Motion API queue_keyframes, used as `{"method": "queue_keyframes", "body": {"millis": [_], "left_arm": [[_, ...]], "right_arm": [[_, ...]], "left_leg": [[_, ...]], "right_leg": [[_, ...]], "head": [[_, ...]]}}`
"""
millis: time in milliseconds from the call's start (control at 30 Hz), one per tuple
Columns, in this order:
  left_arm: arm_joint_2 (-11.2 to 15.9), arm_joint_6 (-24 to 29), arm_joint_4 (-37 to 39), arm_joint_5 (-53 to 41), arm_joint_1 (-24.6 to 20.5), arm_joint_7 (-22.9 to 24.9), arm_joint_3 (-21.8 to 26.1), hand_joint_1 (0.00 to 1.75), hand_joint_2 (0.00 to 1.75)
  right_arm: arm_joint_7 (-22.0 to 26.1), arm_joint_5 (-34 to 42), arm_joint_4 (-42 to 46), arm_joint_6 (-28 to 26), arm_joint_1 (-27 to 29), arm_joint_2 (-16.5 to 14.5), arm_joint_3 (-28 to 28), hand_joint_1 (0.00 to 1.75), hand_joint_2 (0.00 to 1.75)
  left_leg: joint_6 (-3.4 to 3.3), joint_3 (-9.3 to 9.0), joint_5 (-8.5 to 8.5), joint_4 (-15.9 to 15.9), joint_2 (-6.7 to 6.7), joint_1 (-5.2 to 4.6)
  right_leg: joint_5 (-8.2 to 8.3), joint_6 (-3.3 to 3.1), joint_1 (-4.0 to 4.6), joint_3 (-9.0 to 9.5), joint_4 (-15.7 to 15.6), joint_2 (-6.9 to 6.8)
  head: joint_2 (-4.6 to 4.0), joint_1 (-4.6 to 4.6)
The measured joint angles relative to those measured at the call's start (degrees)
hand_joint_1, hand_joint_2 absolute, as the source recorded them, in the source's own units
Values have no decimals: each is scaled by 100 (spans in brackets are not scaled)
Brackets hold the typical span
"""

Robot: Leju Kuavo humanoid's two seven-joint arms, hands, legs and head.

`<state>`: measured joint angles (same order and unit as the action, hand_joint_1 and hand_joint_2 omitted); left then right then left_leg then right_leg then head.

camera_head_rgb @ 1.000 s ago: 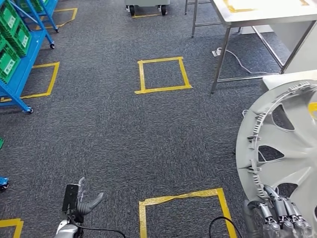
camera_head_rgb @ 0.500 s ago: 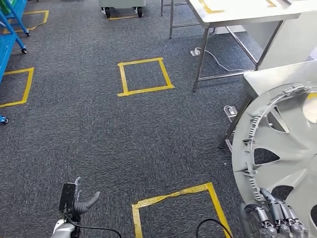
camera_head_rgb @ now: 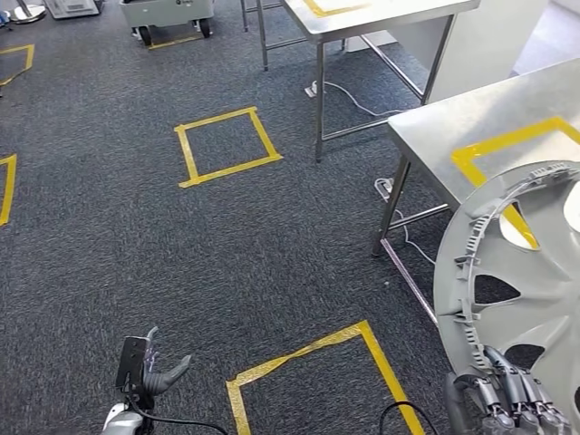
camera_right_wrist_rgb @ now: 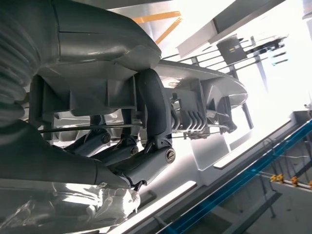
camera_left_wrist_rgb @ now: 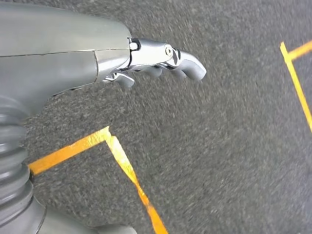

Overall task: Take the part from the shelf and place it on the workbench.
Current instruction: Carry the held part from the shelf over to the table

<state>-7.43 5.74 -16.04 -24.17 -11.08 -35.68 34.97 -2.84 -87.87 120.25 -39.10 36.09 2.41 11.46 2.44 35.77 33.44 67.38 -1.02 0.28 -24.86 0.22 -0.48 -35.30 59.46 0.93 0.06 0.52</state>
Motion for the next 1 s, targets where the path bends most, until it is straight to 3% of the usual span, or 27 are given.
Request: {"method": "queue_keyframes", "body": {"millis": [33,67,100,133,200,233,267,333,367,433,500,533,567,600,667,733,800,867,933,1000], "left_arm": [[-4,5,1,-2,13,1,0,0,175],[-4,9,3,-2,24,1,0,0,175],[-4,11,4,-2,29,1,0,0,175],[-4,12,5,-1,28,1,0,0,175],[-4,12,6,-1,20,1,0,0,175],[-5,12,6,-1,15,1,0,0,175],[-6,13,6,-1,13,1,0,0,175],[-19,14,7,0,6,1,0,0,175],[-28,14,8,-1,0,1,0,0,175],[-38,14,8,-1,-15,1,1,0,175],[-33,14,8,-8,-7,1,3,0,175],[-32,15,8,-18,2,1,3,0,175],[-35,19,9,-33,9,1,3,0,175],[-42,22,9,-51,11,1,4,0,175],[-65,29,10,-77,9,0,3,0,175],[-82,29,10,-87,6,-6,2,0,175],[-93,22,10,-89,-4,-18,1,0,175],[-117,14,10,-91,-29,-32,-3,0,175],[-141,12,10,-94,-58,-46,-5,0,175],[-159,13,11,-96,-60,-54,-7,0,175]], "right_arm": [[-3,0,4,0,6,1,-1,175,175],[-4,-1,8,0,13,2,-1,175,175],[-4,-1,10,0,19,3,-1,175,175],[-5,-1,12,0,24,4,-1,175,175],[-7,0,19,0,28,6,-1,175,175],[-7,0,23,-1,28,8,-1,175,175],[-7,0,30,-2,32,9,-1,175,175],[-8,0,38,-4,54,12,-1,175,175],[-8,0,42,-4,73,13,-1,175,175],[-9,0,47,-5,95,17,2,175,175],[-28,0,54,-6,92,27,7,175,175],[-49,0,59,-7,95,34,8,175,175],[-77,0,64,-7,105,44,9,175,175],[-111,0,72,-7,120,54,9,175,175],[-173,0,98,-7,152,73,10,175,175],[-230,2,130,-7,177,100,11,175,175],[-294,8,149,-7,185,139,12,175,175],[-355,13,154,-7,195,190,12,175,175],[-392,15,159,-7,196,228,11,175,175],[-405,15,164,-7,178,250,11,175,175]], "left_leg": [[-5,187,130,360,35,0],[-14,309,156,571,54,-1],[-26,332,65,571,71,-1],[-42,246,-122,357,95,-1],[-73,-103,-532,-396,266,8],[-81,-253,-638,-715,357,17],[-89,-341,-674,-909,431,20],[-129,-377,-662,-1008,400,14],[-164,-382,-677,-1025,348,12],[-236,-397,-703,-1060,238,20],[-278,-406,-700,-1068,123,8],[-287,-408,-695,-1066,58,0],[-291,-412,-690,-1065,-5,-4],[-289,-418,-682,-1064,-62,-5],[-267,-450,-654,-1063,-167,-5],[-214,-494,-604,-1056,-254,-38],[-163,-532,-569,-1059,-337,-73],[-109,-561,-546,-1070,-399,-62],[-52,-487,-415,-885,-234,-40],[-30,-141,-109,-235,-5,-30]], "right_leg": [[2,-10,4,-5,0,59],[4,-15,7,-7,0,125],[6,-14,9,-5,1,194],[10,-9,8,0,1,263],[18,18,9,2,11,394],[24,41,12,-11,22,454],[34,71,10,-31,24,506],[67,145,-8,-77,-2,611],[68,177,-15,-96,0,601],[-87,227,-2,-220,231,371],[-450,265,7,-513,896,69],[-611,283,3,-677,1265,4],[-688,296,-1,-782,1510,-26],[-661,304,-5,-788,1553,-42],[-354,308,-10,-466,1002,-132],[-125,272,9,-55,283,-355],[-104,198,30,84,25,-426],[-93,118,29,81,10,-293],[-86,53,10,101,-15,-180],[-91,6,-6,120,-26,-70]], "head": [[0,-3],[-1,-4],[-1,-4],[0,-4],[1,-4],[1,-1],[1,1],[1,0],[1,-1],[1,21],[1,39],[1,39],[1,38],[1,40],[0,41],[-1,37],[-1,25],[0,20],[-1,9],[0,-12]]}}
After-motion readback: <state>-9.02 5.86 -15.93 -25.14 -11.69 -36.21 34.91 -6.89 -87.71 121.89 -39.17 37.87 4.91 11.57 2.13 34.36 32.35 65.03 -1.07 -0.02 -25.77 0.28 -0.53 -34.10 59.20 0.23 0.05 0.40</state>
